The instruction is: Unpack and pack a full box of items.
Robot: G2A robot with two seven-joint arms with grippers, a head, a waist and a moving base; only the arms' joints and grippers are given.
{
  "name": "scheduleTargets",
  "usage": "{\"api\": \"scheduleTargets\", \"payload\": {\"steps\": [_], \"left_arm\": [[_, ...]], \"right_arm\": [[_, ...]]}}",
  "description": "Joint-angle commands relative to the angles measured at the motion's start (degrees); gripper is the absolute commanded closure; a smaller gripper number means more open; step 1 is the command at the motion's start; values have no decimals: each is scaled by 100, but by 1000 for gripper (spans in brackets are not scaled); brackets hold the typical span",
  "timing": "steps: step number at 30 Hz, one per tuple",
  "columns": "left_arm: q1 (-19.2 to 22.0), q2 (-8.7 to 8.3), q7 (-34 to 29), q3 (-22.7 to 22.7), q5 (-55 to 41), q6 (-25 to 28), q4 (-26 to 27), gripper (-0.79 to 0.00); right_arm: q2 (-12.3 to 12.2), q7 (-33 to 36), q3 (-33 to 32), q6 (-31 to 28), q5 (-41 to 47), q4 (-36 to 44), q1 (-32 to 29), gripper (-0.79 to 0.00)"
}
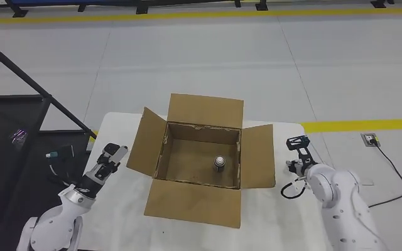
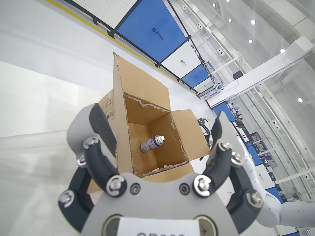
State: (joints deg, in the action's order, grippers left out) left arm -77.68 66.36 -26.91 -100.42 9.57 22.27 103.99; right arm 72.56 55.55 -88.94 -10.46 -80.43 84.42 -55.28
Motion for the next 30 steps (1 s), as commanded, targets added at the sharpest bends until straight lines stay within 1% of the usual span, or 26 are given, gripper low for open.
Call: {"api": "scheduleTargets", "payload": {"steps": [1,3,6,8,10,11,13,16,18,20,23,25,26,30], "left_arm": [[3,-7,-11,0,-9,-7,-5,-785],[8,-15,-27,-2,-19,-12,-7,-785],[11,-26,-49,16,-20,-7,-25,-785],[8,-30,-53,63,-21,5,-38,-785],[8,-32,-41,96,-20,20,-51,-785],[7,-34,-28,111,-22,32,-64,-785],[6,-37,-15,136,-59,68,-88,-785],[-14,-44,-6,162,-60,137,-109,-785],[-36,-49,4,169,-59,170,-111,-785],[-62,-54,20,166,-74,213,-122,-785],[-97,-63,23,148,-104,265,-135,-785],[-123,-71,8,132,-130,292,-126,-785],[-135,-75,1,120,-141,307,-115,-785],[-135,-75,1,120,-141,307,-115,-785]], "right_arm": [[-11,-59,-46,85,-33,162,-37,-785],[-18,-244,-136,306,-46,581,-122,-785],[-10,-607,-172,584,27,1662,-419,-785],[6,-664,24,506,185,2498,-597,-785],[17,-589,281,383,227,2926,-618,-785],[30,-536,503,249,331,3087,-588,-785],[61,-369,971,-27,621,3138,-406,-785],[141,130,1842,-376,967,2658,120,-785],[235,481,2439,-562,1548,2048,525,-785],[324,919,2969,-622,1542,1375,1003,-785],[480,925,3517,-523,1777,456,1510,-785],[566,878,3798,-364,1612,-34,1775,-785],[605,877,3926,-254,1465,-233,1897,-785],[736,709,4181,-15,1404,-804,2210,-785]]}}
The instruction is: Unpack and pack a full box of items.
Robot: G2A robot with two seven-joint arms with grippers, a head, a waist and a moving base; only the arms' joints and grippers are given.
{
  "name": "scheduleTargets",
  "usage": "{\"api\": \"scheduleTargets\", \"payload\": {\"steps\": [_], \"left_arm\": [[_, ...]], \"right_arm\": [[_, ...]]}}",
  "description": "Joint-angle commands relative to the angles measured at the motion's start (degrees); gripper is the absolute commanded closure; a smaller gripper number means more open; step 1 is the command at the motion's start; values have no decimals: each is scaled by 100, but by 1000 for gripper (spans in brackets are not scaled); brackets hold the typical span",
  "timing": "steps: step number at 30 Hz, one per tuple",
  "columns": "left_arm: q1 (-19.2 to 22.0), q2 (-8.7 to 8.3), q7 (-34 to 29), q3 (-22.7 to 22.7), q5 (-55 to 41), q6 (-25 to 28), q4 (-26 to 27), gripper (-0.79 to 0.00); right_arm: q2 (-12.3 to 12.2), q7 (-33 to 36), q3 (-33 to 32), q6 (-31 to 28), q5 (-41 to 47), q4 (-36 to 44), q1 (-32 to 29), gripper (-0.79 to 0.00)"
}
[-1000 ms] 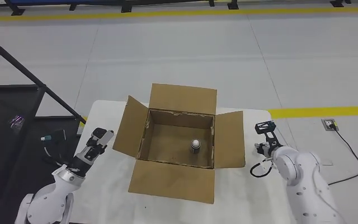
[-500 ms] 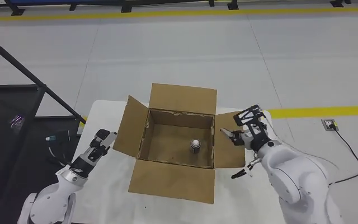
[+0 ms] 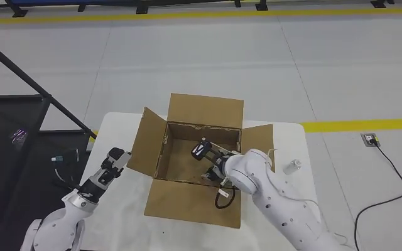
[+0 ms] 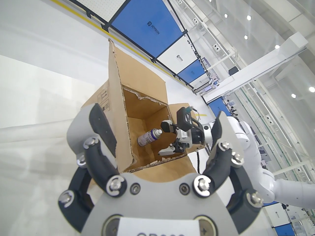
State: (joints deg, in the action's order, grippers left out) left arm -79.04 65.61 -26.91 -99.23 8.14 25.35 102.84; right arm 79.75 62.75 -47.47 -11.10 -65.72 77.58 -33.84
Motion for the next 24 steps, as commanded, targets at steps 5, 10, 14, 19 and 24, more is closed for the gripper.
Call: {"api": "scheduleTargets", "payload": {"steps": [5,10,14,19,24], "left_arm": [[1,0,1,1,1,-1,-1,-785],[1,0,1,1,1,-1,-1,-785],[1,0,1,1,1,-1,-1,-785],[1,0,1,1,1,-1,-1,-785],[1,0,1,1,1,-1,-1,-785]], "right_arm": [[113,-21,184,230,-212,-520,277,-449],[180,112,251,292,-211,-796,374,-323],[215,14,216,249,-118,-981,430,-215],[205,-28,86,223,-68,-620,371,0],[3,208,-520,198,-193,1123,-197,0]]}}
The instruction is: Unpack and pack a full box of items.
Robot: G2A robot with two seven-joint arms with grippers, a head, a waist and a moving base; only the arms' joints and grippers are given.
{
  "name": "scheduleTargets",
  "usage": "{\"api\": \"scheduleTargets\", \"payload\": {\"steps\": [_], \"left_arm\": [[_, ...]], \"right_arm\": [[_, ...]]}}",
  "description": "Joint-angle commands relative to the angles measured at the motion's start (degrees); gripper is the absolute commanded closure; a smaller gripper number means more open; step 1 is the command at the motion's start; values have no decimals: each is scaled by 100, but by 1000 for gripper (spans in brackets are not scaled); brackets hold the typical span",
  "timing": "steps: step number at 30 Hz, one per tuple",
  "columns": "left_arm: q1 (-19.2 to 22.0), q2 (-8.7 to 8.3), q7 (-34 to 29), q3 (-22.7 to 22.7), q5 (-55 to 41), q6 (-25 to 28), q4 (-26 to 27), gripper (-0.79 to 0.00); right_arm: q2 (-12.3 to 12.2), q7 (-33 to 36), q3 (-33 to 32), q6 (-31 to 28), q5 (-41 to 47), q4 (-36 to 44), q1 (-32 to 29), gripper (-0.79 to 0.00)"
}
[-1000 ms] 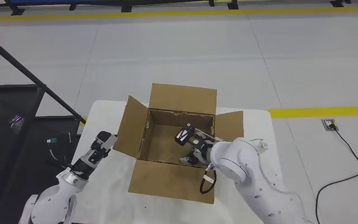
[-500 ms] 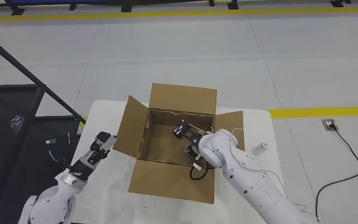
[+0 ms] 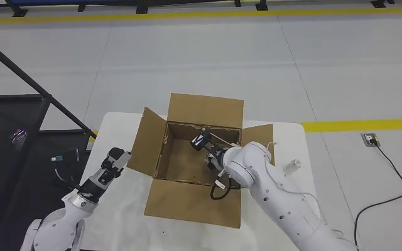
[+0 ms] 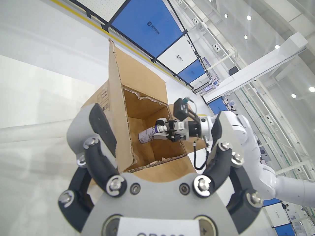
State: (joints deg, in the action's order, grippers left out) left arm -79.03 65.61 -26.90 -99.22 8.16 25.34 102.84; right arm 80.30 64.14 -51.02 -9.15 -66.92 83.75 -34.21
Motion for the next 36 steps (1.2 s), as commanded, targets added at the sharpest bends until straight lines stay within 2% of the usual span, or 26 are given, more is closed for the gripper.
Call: {"api": "scheduleTargets", "payload": {"steps": [1,5,11,17,21,25,30,36], "left_arm": [[0,0,0,0,0,0,0,-785],[0,0,0,0,0,0,0,-785],[0,0,0,0,0,0,0,-785],[0,0,0,0,0,0,0,-785],[0,0,0,0,0,0,0,-785],[0,0,0,0,0,0,0,-785],[0,0,0,0,0,0,0,-785],[0,0,0,0,0,0,0,-785]], "right_arm": [[-113,157,-349,17,-183,1018,-365,0],[-354,526,-1247,49,-680,3170,-1441,0],[-539,665,-2402,101,-1072,5090,-2831,0],[-628,-1,-3737,174,-904,5090,-3940,0],[-656,-199,-4633,291,-522,5090,-4793,0],[-667,-410,-5214,265,-66,4947,-5369,0],[-700,-608,-5296,44,45,4279,-5416,0],[-740,-851,-4908,36,-310,2928,-4719,0]]}}
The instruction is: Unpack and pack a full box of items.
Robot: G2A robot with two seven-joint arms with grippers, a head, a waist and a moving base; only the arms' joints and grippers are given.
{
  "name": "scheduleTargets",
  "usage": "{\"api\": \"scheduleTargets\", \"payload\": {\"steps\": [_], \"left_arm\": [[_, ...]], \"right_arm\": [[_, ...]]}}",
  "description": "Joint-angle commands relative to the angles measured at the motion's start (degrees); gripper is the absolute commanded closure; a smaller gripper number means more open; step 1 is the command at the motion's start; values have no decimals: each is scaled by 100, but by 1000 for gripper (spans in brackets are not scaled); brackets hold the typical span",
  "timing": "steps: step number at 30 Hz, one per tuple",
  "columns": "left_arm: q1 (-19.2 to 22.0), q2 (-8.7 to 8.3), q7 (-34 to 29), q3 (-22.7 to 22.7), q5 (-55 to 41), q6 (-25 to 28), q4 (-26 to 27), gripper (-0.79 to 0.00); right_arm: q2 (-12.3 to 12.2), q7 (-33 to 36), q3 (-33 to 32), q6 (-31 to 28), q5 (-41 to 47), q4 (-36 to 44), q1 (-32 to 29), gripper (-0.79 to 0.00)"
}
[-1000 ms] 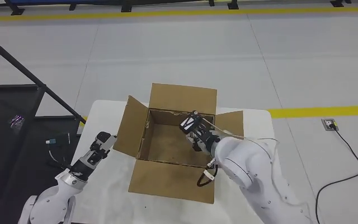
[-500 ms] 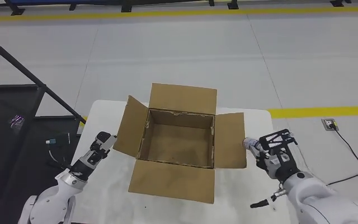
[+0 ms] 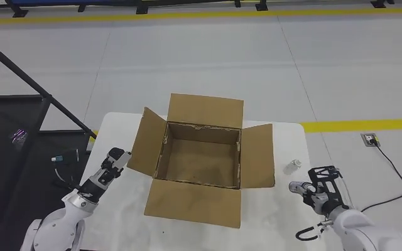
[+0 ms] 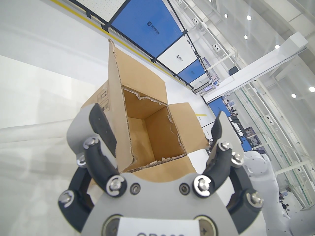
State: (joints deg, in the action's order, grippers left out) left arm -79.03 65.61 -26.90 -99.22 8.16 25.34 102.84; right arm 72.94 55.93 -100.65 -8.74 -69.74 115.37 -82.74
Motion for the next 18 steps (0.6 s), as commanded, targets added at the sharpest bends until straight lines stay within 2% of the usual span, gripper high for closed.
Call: {"api": "scheduleTargets", "payload": {"steps": [1,5,11,12,13,14,15,18], "left_arm": [[0,0,0,0,0,0,0,-785],[0,0,0,0,0,0,0,-785],[0,0,0,0,0,0,0,-785],[0,0,0,0,0,0,0,-785],[0,0,0,0,0,0,0,-785],[0,0,0,0,0,0,0,-785],[0,0,0,0,0,0,0,-785],[0,0,0,0,0,0,0,-785]], "right_arm": [[-10,-56,108,-10,-69,-417,246,0],[-32,-36,251,-35,-148,-922,547,0],[-65,206,420,-120,-163,-1275,800,-12],[-68,220,445,-121,-153,-1310,831,-71],[-72,224,465,-118,-147,-1336,854,-92],[-75,231,488,-113,-145,-1357,869,-212],[-79,248,513,-118,-146,-1379,884,-283],[-90,277,564,-102,-130,-1449,931,-326]]}}
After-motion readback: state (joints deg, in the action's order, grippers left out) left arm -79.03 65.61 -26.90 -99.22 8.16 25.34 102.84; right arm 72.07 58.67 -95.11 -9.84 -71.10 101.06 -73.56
